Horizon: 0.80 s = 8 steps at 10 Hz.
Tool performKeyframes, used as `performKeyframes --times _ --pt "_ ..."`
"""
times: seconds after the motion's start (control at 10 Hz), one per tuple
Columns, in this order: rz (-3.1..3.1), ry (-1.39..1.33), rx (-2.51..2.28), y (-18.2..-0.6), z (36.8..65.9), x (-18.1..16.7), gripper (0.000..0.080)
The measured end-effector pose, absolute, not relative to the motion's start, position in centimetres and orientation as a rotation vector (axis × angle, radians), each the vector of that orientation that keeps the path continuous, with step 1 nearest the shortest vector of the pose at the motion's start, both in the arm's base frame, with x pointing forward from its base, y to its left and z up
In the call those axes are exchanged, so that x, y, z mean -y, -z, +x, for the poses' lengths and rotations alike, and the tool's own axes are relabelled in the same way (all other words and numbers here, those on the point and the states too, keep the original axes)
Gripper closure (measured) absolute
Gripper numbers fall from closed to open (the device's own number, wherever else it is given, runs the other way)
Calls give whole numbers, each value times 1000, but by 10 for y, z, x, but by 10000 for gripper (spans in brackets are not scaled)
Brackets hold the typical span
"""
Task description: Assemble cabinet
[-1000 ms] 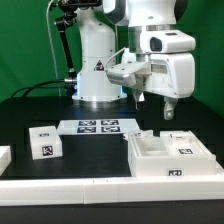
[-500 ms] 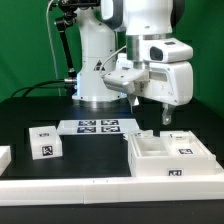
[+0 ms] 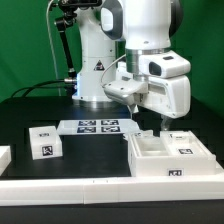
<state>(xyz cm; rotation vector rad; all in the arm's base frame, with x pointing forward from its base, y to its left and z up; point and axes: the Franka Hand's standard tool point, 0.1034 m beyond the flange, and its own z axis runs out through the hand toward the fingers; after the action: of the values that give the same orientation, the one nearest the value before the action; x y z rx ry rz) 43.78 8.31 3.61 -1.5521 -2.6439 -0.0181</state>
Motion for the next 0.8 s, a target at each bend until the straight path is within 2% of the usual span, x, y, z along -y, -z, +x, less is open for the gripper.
performKeyframes --times 0.3,0.6,0.8 --pt "-1546 5 2615 -24 430 -83 3" --pt "-1545 1 2603 -20 427 -82 3" --pt "-1546 -2 2594 -17 425 -82 269"
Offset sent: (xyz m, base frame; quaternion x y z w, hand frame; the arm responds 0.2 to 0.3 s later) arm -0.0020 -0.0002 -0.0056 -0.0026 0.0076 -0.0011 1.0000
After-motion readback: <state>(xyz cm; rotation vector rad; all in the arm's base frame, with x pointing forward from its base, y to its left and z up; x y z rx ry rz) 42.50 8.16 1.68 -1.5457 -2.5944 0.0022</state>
